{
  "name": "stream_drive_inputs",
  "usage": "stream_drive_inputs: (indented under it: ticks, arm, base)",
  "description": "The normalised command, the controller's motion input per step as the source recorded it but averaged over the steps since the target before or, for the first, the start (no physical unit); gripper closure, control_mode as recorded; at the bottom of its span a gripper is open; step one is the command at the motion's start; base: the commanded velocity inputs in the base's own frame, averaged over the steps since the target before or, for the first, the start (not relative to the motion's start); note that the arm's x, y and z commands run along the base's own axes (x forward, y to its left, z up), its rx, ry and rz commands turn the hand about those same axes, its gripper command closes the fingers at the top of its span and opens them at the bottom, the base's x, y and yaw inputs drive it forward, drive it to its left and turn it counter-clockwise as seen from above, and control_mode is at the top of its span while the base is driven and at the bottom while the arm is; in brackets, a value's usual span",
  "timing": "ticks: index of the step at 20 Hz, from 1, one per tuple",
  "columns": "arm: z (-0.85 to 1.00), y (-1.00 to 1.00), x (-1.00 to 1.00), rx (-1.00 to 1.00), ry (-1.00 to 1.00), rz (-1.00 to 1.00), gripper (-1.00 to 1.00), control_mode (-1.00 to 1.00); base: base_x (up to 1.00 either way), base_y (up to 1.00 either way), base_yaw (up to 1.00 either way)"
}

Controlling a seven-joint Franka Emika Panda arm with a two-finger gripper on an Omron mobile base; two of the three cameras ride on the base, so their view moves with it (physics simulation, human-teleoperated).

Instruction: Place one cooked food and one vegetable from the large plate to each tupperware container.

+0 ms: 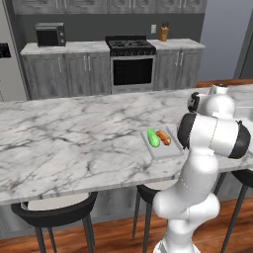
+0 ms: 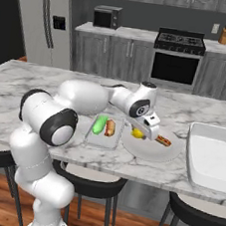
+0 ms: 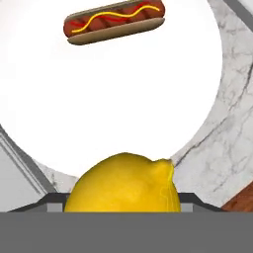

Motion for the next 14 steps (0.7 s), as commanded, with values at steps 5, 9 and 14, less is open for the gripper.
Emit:
stream_drive_inputs:
  ticks: [5, 9, 14]
  arm:
    - [0.14, 1.0, -0.06, 0.0, -0.01, 0.5, 1.0, -1.0]
    - [0.23, 0.92, -0.09, 0.0, 0.0, 0.4, 1.0, -1.0]
    - [0.23, 0.75, -0.04, 0.0, 0.01, 0.18, 1.0, -1.0]
  base:
    - [0.0, 0.0, 0.0]
    - [0.0, 0.0, 0.0]
    - [0.0, 0.0, 0.0]
